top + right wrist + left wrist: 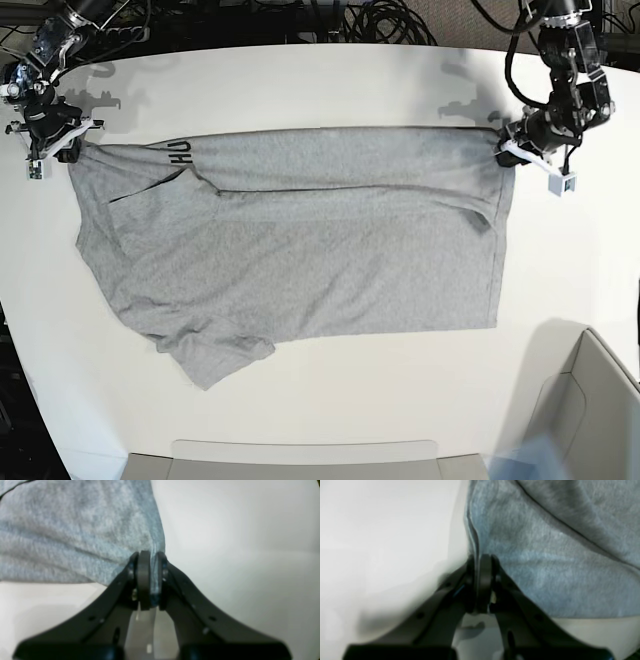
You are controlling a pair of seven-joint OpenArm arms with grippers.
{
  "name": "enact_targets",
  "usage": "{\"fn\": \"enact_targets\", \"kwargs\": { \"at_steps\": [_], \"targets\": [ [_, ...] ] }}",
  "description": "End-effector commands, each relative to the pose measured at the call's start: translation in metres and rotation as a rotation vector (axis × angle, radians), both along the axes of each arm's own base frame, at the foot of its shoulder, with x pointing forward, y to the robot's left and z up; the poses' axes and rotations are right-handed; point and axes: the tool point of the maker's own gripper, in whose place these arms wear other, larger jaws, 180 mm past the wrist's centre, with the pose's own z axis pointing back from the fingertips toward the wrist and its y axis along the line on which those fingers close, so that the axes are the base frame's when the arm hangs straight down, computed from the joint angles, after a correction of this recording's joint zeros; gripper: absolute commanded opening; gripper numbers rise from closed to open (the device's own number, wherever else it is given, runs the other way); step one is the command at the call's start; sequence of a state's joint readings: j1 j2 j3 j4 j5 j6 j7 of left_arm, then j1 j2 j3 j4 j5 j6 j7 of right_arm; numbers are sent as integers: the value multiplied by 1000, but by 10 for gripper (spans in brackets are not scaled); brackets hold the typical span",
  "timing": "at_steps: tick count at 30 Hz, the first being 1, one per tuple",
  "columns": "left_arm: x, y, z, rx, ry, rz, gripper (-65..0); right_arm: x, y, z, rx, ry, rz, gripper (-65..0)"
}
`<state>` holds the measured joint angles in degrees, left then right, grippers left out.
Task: Fold the T-shirt properly
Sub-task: 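Grasp the folded edge with both grippers and drag it toward the robot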
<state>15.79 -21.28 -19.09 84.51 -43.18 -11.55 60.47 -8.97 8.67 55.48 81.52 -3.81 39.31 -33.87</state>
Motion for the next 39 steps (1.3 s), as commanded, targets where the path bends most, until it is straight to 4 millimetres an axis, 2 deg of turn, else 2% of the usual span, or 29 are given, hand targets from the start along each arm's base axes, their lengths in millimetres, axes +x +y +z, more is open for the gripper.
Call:
{"fn": "enact_targets", "kwargs": {
  "at_steps": [1, 7, 16, 20, 25, 29, 34, 36, 39],
  "targets": [
    [-61, 24, -20, 85, 215, -13, -650, -18, -4, -8, -32, 92, 6, -650],
    [-108, 35, -25, 104, 292, -35, -650, -44, 10, -13, -39, 127, 16, -650],
    [-139, 60, -1, 199, 275, -16, -650, -73, 14, -21, -43, 185, 20, -650],
    [-135, 60, -2, 200, 269, -16, -650, -71, 15, -21, -40, 181, 21, -650],
    [-106, 59, 3, 196, 210, -13, -650, -71, 20, -22, -32, 177, 19, -650],
    [-104, 60, 4, 195, 214, -12, -650, -76, 23, -26, -31, 196, 16, -650],
    [-98, 65, 14, 223, 203, -40, -643, -69, 30, -14, -53, 160, 22, -650],
    [-90, 63, 26, 245, 168, -62, -580, -63, 30, -3, -77, 135, 29, -629],
    [-92, 55, 41, 276, 141, -110, -476, -56, 32, 9, -100, 103, 35, -526]
  ]
}}
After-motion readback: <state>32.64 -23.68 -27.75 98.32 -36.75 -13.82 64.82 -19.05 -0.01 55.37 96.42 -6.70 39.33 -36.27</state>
